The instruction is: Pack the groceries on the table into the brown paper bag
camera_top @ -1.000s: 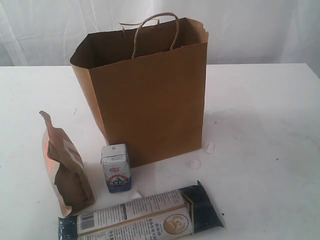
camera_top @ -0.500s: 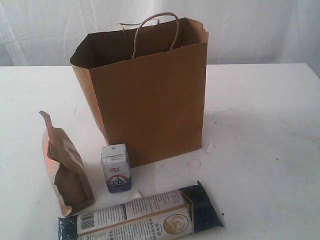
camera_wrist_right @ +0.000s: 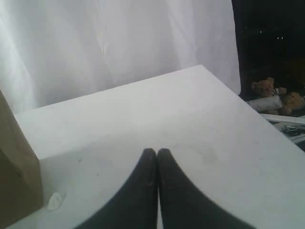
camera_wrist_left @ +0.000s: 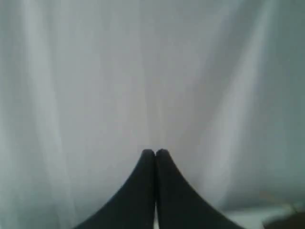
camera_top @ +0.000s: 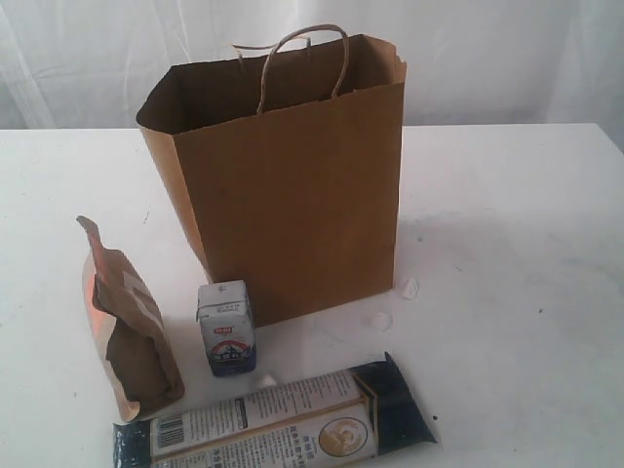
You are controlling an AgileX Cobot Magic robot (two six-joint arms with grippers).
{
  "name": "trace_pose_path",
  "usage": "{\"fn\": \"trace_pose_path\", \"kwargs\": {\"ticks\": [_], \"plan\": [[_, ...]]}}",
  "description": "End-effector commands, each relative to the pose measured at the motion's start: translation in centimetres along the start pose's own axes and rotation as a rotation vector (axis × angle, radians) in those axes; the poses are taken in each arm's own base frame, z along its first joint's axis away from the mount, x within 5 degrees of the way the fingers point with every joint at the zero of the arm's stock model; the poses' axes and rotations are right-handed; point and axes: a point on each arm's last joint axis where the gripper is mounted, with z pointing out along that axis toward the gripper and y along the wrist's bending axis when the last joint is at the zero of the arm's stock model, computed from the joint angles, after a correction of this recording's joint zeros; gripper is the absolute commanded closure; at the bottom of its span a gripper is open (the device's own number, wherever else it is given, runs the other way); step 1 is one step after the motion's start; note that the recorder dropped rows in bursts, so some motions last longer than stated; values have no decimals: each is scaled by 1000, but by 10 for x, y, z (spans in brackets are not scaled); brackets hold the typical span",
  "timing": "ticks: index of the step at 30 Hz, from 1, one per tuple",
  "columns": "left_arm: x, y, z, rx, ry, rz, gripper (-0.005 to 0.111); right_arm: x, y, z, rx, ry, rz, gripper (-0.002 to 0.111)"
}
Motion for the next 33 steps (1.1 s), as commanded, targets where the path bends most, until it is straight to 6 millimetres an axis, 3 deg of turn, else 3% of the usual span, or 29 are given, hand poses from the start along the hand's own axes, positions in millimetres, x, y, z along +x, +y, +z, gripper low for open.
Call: {"fn": "trace_pose_path", "kwargs": {"ticks": [1,5,8,13,16,22,26,30,33], "plan": [[23,-16,56,287,525,53,107,-1,1,1,-16,-20,63,108],[51,8,86,85,929,57,107,-1,1,1,-16,-20,63,108],[75,30,91,-133,1224,118,107,-1,1,1,-16,-20,63,108],[104,26,84,-105,1534,57,107,0,1,1,-14,-14,63,108],[111,8,78,70,1537,-57,107,0,1,1,-14,-14,63,108],[115,-29,79,159,1416,-262,107,0,1,1,-14,-14,63,108],[123,-61,81,232,1354,-259,107,0,1,1,-14,-14,63,108],[120,-72,84,136,1268,-239,107,0,1,1,-15,-14,66,108],[116,-83,90,167,1170,-243,107,0,1,1,-15,-14,66,108]]}}
